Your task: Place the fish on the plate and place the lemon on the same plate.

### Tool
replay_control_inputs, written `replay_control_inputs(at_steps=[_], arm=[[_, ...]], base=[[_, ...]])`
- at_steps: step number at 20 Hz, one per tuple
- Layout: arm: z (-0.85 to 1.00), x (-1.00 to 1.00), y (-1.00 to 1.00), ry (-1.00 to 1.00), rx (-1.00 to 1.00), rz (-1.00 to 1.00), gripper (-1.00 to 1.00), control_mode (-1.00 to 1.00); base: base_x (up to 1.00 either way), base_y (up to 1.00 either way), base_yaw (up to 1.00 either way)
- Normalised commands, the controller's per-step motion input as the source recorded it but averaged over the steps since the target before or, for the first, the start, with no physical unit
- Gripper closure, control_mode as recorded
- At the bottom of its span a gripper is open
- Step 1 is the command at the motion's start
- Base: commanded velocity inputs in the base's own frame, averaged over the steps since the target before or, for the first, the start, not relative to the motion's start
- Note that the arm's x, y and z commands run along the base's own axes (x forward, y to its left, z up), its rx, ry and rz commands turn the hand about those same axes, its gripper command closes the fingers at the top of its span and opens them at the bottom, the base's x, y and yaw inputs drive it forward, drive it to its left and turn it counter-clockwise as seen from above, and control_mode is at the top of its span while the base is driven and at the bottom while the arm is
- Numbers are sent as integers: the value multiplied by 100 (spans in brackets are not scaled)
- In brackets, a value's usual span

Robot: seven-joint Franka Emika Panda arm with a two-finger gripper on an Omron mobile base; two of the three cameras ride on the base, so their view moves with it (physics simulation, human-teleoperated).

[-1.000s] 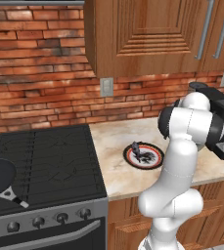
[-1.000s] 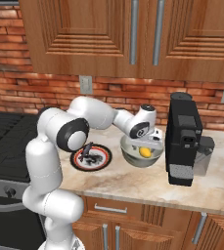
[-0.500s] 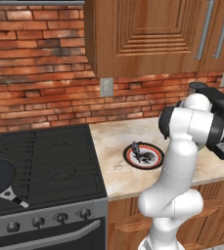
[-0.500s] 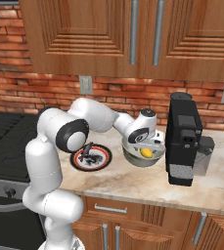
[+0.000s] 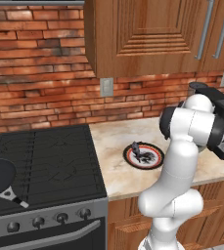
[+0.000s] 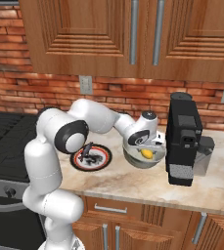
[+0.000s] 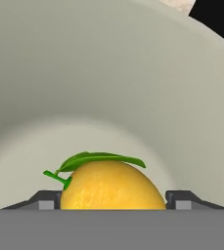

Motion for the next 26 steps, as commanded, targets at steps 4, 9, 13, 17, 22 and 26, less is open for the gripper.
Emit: replay_control_inputs(at_steps=[4,9,13,17,22,26], arm=[[10,-3,0,0,0,0,100,-100],[52,0,16,0,-4,0,100,-100],[83,0,34,0,-9,0,100,-100],[76,-9,46,0,-8,0,100,-100],[9,-46,93,0,-8,0,100,-100],[-6,-65,100,-3,-11,0,100,-100]], base=[[0,0,0],[0,0,0],[0,0,0],[0,0,0],[0,0,0],[0,0,0]])
